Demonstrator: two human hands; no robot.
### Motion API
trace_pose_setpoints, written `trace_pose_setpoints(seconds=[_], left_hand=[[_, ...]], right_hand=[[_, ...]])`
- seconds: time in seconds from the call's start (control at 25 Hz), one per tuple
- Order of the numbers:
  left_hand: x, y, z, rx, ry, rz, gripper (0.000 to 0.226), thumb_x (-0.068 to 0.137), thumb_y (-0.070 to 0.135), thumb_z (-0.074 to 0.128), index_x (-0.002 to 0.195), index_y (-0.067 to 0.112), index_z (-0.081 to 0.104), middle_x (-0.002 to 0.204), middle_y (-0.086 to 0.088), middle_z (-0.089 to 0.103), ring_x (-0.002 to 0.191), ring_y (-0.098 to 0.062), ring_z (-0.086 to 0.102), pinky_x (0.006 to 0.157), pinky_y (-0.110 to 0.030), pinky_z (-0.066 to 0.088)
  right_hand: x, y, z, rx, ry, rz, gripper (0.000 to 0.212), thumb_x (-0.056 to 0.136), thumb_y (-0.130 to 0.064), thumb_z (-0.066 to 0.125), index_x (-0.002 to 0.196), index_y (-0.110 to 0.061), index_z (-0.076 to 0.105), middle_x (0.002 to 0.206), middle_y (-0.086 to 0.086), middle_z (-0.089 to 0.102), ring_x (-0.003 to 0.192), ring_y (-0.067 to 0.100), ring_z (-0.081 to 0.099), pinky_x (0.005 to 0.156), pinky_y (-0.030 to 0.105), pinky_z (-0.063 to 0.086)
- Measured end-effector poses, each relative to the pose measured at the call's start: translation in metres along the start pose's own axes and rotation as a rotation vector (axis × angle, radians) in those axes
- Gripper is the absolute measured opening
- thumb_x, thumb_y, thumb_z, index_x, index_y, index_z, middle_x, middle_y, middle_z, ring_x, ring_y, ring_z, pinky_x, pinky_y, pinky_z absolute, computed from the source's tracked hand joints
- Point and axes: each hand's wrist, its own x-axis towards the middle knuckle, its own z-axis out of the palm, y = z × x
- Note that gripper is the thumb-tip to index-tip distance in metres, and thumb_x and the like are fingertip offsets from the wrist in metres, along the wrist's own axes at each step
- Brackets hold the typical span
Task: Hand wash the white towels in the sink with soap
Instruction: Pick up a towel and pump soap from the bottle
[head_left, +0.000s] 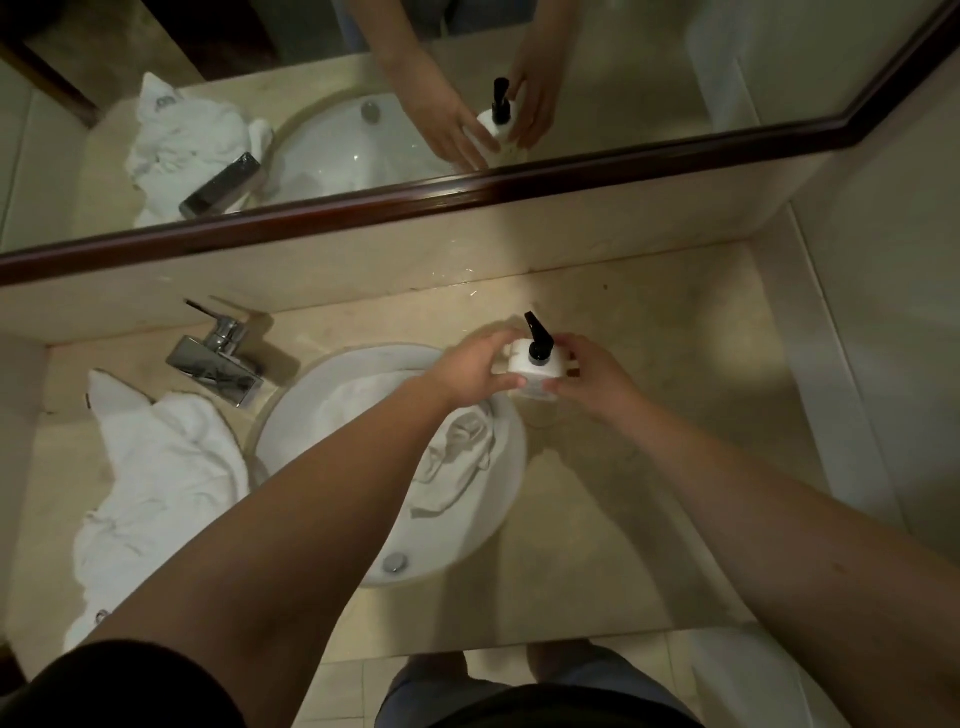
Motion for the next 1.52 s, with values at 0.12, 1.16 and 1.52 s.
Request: trace_pose_setpoints(seconds=[0.12,1.16,1.52], left_hand=[[-0.021,0.002,0.007,-0.079,0.006,0.008,0.052,0.089,0.028,0.074,0.133,0.013,0.052,0.128,-0.004,0.058,0.117,-0.022,0.055,0.098,-0.036,0.046],[-0.214,-0.164,-0.019,-0.712,-0.129,-0.155,0.039,0.095,0.019,0.067,0.13,0.007,0.055,0.114,-0.004,0.064,0.102,-0.016,0.064,0.084,-0.031,0.057],[-0.203,-0.17,-0.038,-0.722,-0.152,-0.104,0.043,0.095,0.015,0.066,0.134,0.003,0.052,0.126,-0.011,0.063,0.108,-0.017,0.062,0.085,-0.026,0.055]], right_hand=[[-0.017,-0.001,0.008,0.065,-0.053,0.021,0.058,0.082,-0.003,0.074,0.134,-0.008,0.05,0.129,0.011,0.059,0.115,0.029,0.061,0.086,0.032,0.054],[-0.091,-0.129,0.196,-0.27,-0.272,-0.211,0.094,0.084,-0.024,0.078,0.14,-0.06,0.012,0.089,-0.013,0.059,0.072,-0.002,0.06,0.065,0.01,0.042],[-0.082,-0.137,0.203,-0.235,-0.139,-0.219,0.089,0.081,-0.017,0.08,0.143,-0.053,0.026,0.082,-0.01,0.06,0.069,0.003,0.059,0.066,0.01,0.042]])
